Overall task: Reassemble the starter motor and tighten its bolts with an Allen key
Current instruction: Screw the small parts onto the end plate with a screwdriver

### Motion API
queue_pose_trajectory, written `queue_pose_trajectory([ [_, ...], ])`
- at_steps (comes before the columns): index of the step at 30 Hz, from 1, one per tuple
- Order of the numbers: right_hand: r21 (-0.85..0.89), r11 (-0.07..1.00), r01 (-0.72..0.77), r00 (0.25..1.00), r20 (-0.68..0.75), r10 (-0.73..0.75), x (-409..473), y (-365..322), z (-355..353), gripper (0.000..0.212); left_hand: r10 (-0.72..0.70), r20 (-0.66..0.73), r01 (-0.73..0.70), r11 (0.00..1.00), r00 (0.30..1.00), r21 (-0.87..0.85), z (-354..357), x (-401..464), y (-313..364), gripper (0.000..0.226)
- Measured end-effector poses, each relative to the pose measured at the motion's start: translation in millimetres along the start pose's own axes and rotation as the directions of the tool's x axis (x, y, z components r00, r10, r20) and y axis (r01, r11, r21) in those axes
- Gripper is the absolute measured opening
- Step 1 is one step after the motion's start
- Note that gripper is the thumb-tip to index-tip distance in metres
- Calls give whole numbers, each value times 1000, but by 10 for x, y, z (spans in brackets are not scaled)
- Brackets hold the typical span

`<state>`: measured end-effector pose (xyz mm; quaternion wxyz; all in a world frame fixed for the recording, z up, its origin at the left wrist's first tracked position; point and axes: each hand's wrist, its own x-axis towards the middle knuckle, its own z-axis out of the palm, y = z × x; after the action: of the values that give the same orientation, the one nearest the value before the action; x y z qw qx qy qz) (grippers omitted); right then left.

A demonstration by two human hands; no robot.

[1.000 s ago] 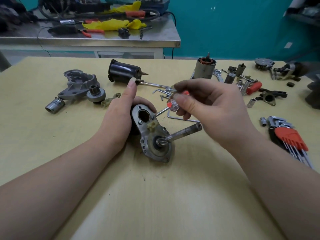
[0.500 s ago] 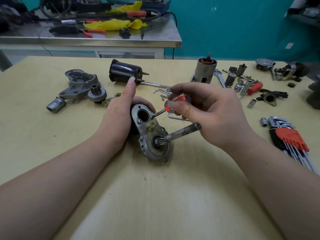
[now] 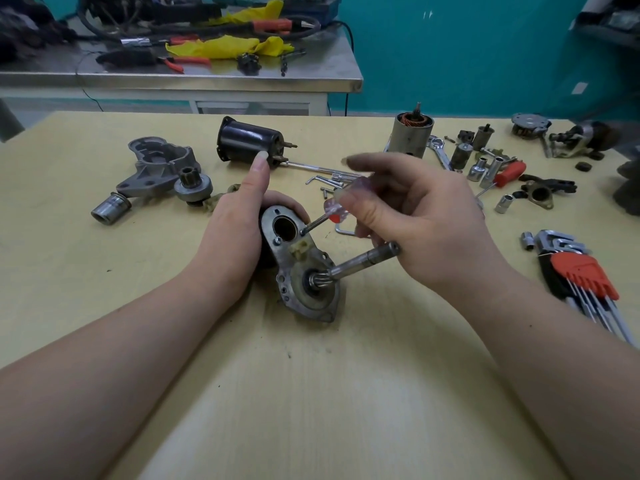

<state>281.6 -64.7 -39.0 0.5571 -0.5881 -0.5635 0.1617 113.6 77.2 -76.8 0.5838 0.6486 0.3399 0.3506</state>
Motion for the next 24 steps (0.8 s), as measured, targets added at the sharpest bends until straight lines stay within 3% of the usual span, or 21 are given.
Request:
queue_pose_trajectory([
  [4,-29,999,40,998,49,-38,-4,-7,-34,26,-1,6,1,1000,1000,4,-12,-1,-6,87],
  [11,-279,916,290,953,170,-250,57,-8,-92,26,-12,0,12,1000,1000,-16,1,-15,27,86],
  [15,-181,950,255,953,211,-216,61,-22,-125,34,-19,-17,19,1000,1000,7,13,-24,58,85],
  [20,-222,939,261,965,96,-246,36,-6,-72,36,42,-2,-42,998,999,38,8,-53,72,56],
  [24,-224,941,254,963,150,-224,39,5,-121,43,43,-2,-43,999,999,7,-12,-75,80,41],
])
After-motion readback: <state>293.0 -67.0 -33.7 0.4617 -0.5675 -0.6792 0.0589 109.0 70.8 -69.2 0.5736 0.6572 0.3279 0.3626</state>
